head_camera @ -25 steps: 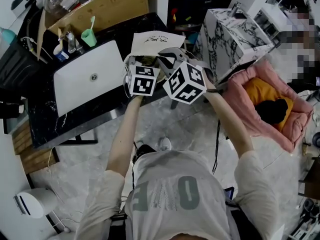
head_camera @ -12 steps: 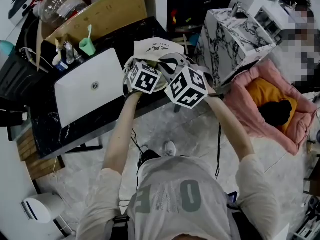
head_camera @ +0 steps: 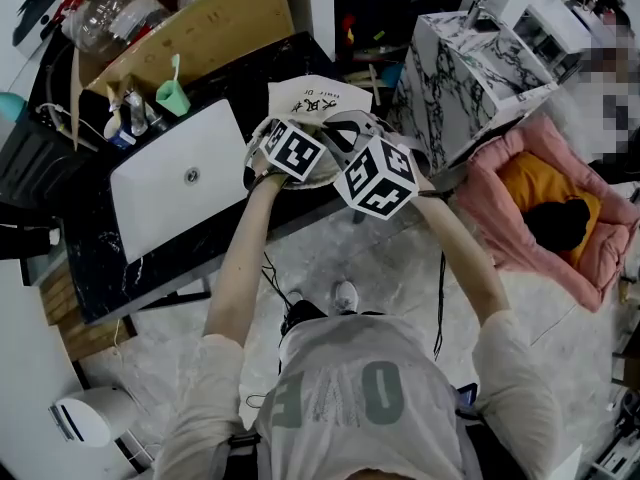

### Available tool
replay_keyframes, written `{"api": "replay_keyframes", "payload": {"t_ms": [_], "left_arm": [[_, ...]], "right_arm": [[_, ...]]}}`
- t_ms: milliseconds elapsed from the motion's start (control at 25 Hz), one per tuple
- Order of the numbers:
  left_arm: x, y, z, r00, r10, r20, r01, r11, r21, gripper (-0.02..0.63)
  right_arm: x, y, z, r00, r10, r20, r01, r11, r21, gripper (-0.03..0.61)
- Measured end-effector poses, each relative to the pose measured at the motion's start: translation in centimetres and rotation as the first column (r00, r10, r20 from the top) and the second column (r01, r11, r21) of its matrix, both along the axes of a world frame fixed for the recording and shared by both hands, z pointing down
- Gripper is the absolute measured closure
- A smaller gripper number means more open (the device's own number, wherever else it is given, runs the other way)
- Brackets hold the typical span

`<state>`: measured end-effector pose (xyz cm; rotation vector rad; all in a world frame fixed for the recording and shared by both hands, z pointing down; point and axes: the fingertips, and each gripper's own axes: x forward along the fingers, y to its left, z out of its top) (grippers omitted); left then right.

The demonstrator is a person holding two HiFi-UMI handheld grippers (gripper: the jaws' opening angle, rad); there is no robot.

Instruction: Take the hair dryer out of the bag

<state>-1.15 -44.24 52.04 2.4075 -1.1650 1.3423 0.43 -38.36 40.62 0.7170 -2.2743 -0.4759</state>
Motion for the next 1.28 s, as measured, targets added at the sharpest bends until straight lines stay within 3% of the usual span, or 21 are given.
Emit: {"api": "replay_keyframes", "payload": {"t_ms": [160, 400, 720, 920, 1280], "left_arm": [[0.0, 0.2, 1.4, 0.998, 0.029, 0.053, -0.024, 0.996, -0.089, 0.37], [-1.1, 0.1, 1.9, 0.998, -0.004, 0.062, 0.014, 0.988, -0.152, 0.37], [-1.2, 0.1, 1.6, 0.997, -0.032, 0.072, 0.042, 0.989, -0.142, 0.376], [-1.0, 0.5, 0.9, 0.998, -0.057, 0.039, 0.061, 0.992, -0.111, 0.383], [-0.2, 3.0, -0.1, 0.989, -0.103, -0.103, 0.082, 0.979, -0.187, 0.387]], "right_arm": [[0.5, -0.4, 0.5, 1.0, 0.015, 0.0, -0.015, 1.0, -0.007, 0.537], [0.5, -0.6, 0.7, 1.0, 0.02, 0.011, -0.02, 1.0, -0.004, 0.537], [0.9, -0.9, 0.8, 0.999, 0.034, 0.037, -0.033, 0.999, -0.022, 0.537], [1.2, -0.9, 0.6, 0.999, 0.04, 0.035, -0.04, 0.999, -0.005, 0.537], [1.4, -0.4, 0.4, 0.998, 0.069, 0.012, -0.07, 0.996, 0.062, 0.537]]}}
